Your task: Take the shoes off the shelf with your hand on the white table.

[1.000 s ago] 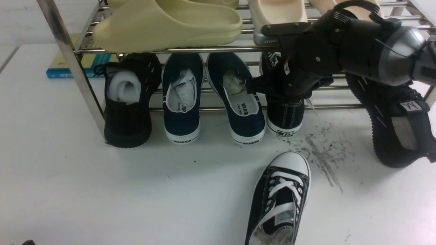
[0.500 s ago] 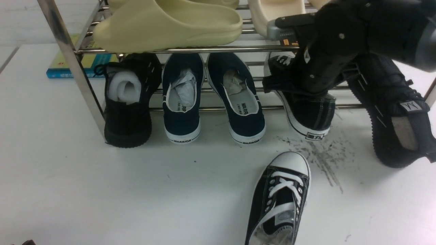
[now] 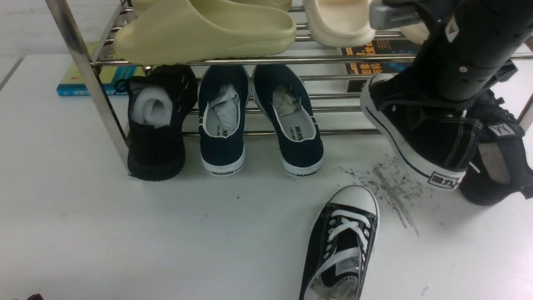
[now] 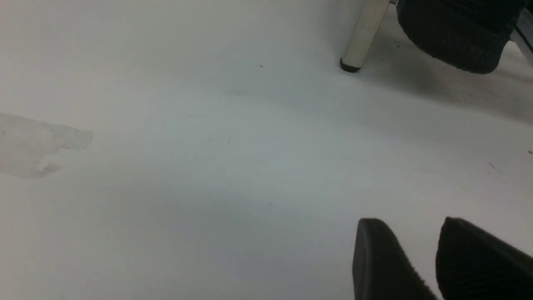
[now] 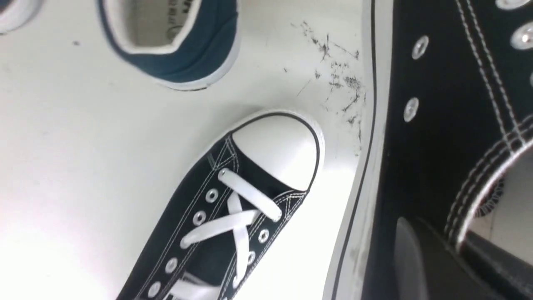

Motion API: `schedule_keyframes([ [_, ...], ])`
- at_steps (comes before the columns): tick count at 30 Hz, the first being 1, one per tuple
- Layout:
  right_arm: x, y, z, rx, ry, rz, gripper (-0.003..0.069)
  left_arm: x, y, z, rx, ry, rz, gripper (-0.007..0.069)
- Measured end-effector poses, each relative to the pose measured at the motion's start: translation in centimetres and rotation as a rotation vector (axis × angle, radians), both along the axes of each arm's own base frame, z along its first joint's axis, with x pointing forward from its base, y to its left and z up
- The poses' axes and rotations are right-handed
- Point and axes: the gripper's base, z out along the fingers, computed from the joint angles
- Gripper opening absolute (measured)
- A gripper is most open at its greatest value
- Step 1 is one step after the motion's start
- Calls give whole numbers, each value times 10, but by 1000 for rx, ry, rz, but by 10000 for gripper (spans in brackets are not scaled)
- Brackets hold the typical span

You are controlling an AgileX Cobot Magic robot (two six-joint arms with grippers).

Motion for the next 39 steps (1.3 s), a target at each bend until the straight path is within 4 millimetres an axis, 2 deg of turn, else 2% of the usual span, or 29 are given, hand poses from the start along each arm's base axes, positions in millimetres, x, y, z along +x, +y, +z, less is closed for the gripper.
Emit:
schedule_keyframes([
  [4, -21, -12, 8, 15, -20, 14, 1, 0, 0, 0, 0, 0, 0, 242],
  [9, -58, -26, 0, 61, 41, 24, 3, 0, 0, 0, 0, 0, 0, 242],
  [14, -95, -36, -23, 130, 160, 31, 5, 0, 0, 0, 0, 0, 0, 242],
  [17, -106, -37, -41, 175, 213, 18, 4, 0, 0, 0, 0, 0, 0, 242],
  [21, -110, -36, -74, 212, 259, -23, 6, 0, 0, 0, 0, 0, 0, 242],
  [23, -111, -37, -96, 227, 252, -64, 8, 0, 0, 0, 0, 0, 0, 242],
  [27, -113, -38, -115, 257, 239, -107, 9, 0, 0, 0, 0, 0, 0, 242],
  [35, -112, -39, -112, 257, 208, -105, 10, 0, 0, 0, 0, 0, 0, 242],
  [39, -109, -41, -105, 217, 181, -85, 10, 0, 0, 0, 0, 0, 0, 242],
])
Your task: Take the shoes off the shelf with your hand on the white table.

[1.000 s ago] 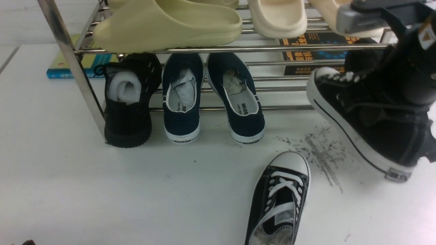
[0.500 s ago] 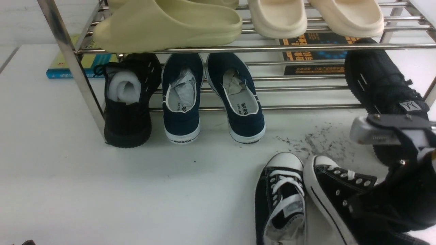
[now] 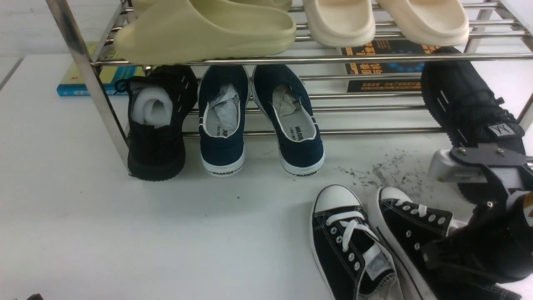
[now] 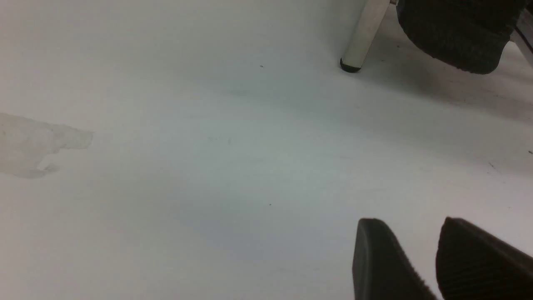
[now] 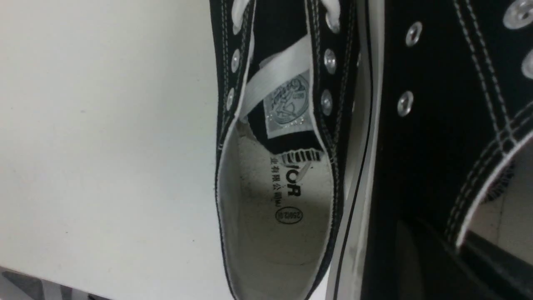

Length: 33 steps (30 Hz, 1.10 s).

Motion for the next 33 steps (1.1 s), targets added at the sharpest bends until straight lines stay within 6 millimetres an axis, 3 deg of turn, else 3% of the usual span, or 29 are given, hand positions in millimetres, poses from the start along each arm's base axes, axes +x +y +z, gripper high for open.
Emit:
schedule_keyframes([
  [7, 5, -3, 7, -61, -33, 26, 13, 0, 0, 0, 1, 0, 0, 242],
  [14, 16, 7, -20, -135, 73, 101, 20, 0, 0, 0, 1, 0, 0, 242],
  [19, 37, 12, -39, -221, 5, 199, 20, 0, 0, 0, 1, 0, 0, 242],
  [33, 40, 19, -37, -152, 25, 201, 50, 0, 0, 0, 1, 0, 0, 242],
])
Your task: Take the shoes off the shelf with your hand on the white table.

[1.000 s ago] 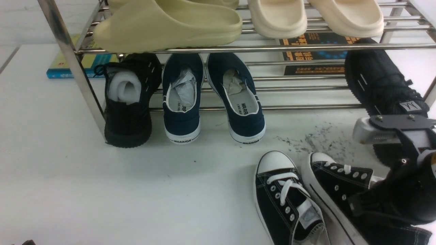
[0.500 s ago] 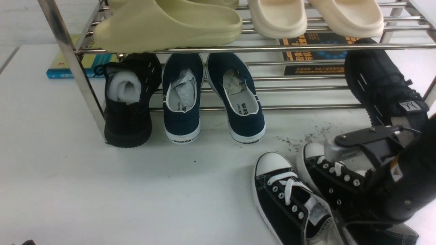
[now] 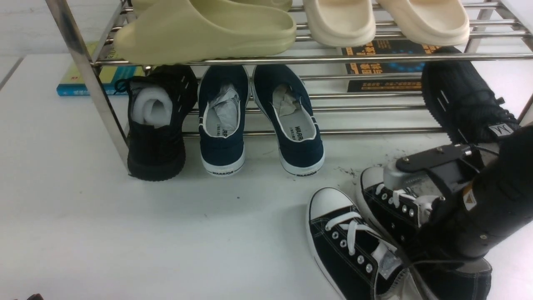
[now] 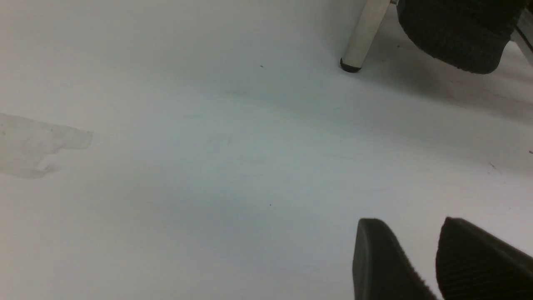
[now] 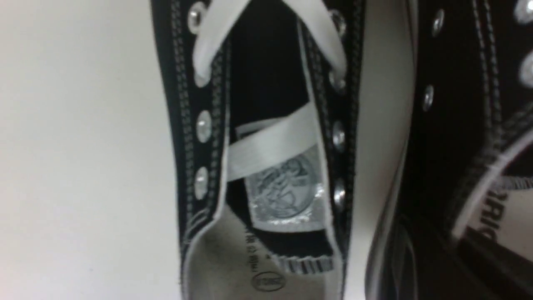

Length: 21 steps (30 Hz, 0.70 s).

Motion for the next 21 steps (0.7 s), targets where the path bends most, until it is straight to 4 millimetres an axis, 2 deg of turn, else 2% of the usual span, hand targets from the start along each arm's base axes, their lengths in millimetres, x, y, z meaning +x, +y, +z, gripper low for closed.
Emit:
schedule_keyframes([
  [4, -3, 0, -2, -8, 49, -3, 123, 0, 0, 0, 0, 0, 0, 242],
  [5, -5, -1, -3, -22, 75, 1, 195, 0, 0, 0, 0, 0, 0, 242],
  [9, -9, -3, 0, -57, 143, 18, 373, 0, 0, 0, 0, 0, 0, 242],
  [12, -11, -3, 11, -82, 186, 62, 446, 0, 0, 0, 0, 0, 0, 242],
  [15, -13, -4, 32, -71, 161, 92, 447, 0, 0, 0, 0, 0, 0, 242],
  [17, -18, -9, 47, -55, 97, 101, 409, 0, 0, 0, 0, 0, 0, 242],
  [18, -19, -9, 49, -54, 90, 102, 396, 0, 0, 0, 0, 0, 0, 242],
  [21, -45, -28, 80, -24, -41, 100, 246, 0, 0, 0, 0, 0, 0, 242],
])
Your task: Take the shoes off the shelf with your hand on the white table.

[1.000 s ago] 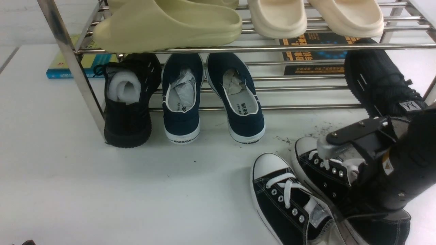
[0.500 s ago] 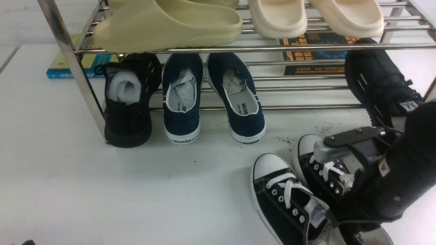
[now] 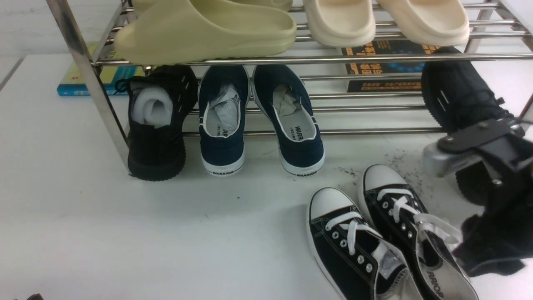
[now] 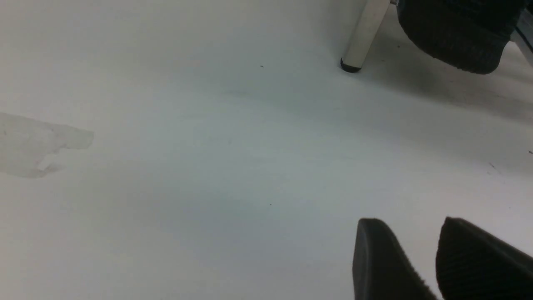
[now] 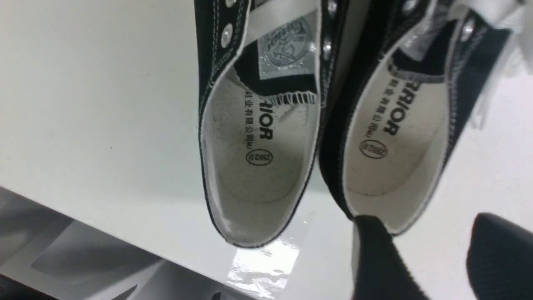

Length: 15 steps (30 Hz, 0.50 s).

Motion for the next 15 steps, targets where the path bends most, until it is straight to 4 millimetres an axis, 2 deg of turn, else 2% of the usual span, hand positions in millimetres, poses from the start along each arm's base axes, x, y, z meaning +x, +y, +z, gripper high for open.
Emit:
schedule_keyframes([
  [2, -20, -14, 13, 28, -70, -18, 141, 0, 0, 0, 0, 0, 0, 242],
  [3, -22, -15, 15, 32, -81, -18, 130, 0, 0, 0, 0, 0, 0, 242],
  [4, -38, -26, 22, 58, -130, -29, 59, 0, 0, 0, 0, 0, 0, 242],
  [6, -58, -39, 21, 101, -219, -38, -4, 0, 0, 0, 0, 0, 0, 242],
  [9, -76, -53, 10, 224, -452, -57, -13, 0, 0, 0, 0, 0, 0, 242],
  [11, -87, -59, -8, 332, -619, -73, -13, 0, 0, 0, 0, 0, 0, 242],
  [15, -89, -61, -32, 403, -727, -82, -13, 0, 0, 0, 0, 0, 0, 242],
])
